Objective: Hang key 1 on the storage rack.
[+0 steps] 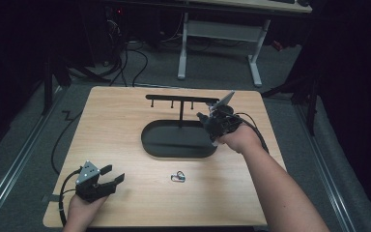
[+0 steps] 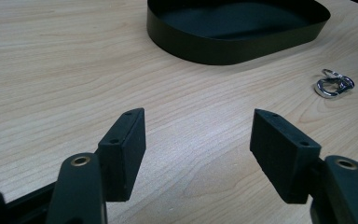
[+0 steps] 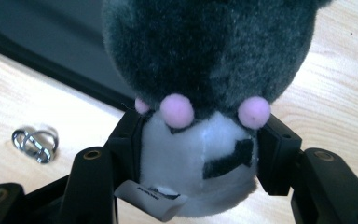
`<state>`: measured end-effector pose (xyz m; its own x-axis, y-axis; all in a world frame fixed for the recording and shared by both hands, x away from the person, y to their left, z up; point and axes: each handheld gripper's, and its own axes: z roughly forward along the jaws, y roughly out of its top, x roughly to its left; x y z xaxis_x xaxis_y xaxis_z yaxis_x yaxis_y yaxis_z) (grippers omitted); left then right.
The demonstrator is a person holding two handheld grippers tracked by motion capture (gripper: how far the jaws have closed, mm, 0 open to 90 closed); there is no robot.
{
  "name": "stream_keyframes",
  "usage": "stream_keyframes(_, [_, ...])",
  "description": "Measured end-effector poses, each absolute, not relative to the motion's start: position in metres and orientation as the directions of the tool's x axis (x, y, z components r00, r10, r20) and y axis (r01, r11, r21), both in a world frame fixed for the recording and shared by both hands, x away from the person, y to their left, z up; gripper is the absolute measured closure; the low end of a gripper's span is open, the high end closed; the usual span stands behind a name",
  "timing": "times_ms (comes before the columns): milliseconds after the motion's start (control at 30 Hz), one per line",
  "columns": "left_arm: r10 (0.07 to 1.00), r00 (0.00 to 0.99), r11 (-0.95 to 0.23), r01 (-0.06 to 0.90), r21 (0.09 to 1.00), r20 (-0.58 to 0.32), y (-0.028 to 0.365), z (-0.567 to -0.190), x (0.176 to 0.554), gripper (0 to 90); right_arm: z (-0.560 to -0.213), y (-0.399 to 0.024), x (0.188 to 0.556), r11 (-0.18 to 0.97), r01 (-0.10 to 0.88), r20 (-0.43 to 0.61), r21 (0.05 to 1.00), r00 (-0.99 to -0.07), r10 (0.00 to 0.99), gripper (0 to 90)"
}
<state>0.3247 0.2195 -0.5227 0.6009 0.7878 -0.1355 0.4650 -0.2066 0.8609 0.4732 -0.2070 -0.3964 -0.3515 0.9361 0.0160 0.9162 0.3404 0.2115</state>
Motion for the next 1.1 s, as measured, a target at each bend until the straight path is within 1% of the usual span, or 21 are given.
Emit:
stream_keyframes(233, [0.788,0.601,-0.211,0.466,0.859,-0.133,0.219,-0.523,0.325,36.7,-0.408,-0.21,0.477,0.325,0.922,0.035,0.209,-0.34,0.94,39.2])
stream_keyframes(267, [0.788,0.601,-0.21,0.466,0.859,-0.133,0.22,-0.523,0.325,36.7,-0.411,-0.211,0.478,0.317,0.921,0.034,0.224,-0.333,0.942,35.9])
stream_keyframes(300, [0.789,0.6,-0.21,0.466,0.86,-0.133,0.22,-0.523,0.325,36.7,-0.412,-0.212,0.479,0.313,0.922,0.036,0.229,-0.33,0.943,34.6])
stream_keyframes(467, [0.788,0.601,-0.21,0.466,0.859,-0.133,0.219,-0.523,0.325,36.7,-0.409,-0.211,0.477,0.304,0.919,0.037,0.25,-0.323,0.946,32.8])
stream_keyframes(700, [0.785,0.606,-0.217,0.463,0.86,-0.128,0.217,-0.523,0.325,36.7,-0.402,-0.212,0.47,0.309,0.911,0.032,0.272,-0.33,0.943,33.1])
stream_keyframes(933, [0.778,0.617,-0.234,0.459,0.857,-0.118,0.212,-0.523,0.324,36.8,-0.401,-0.222,0.445,0.313,0.894,0.034,0.32,-0.341,0.939,35.5])
stream_keyframes(1100, [0.775,0.623,-0.247,0.459,0.853,-0.111,0.208,-0.523,0.323,37.1,-0.407,-0.227,0.426,0.326,0.875,0.02,0.358,-0.356,0.934,36.8])
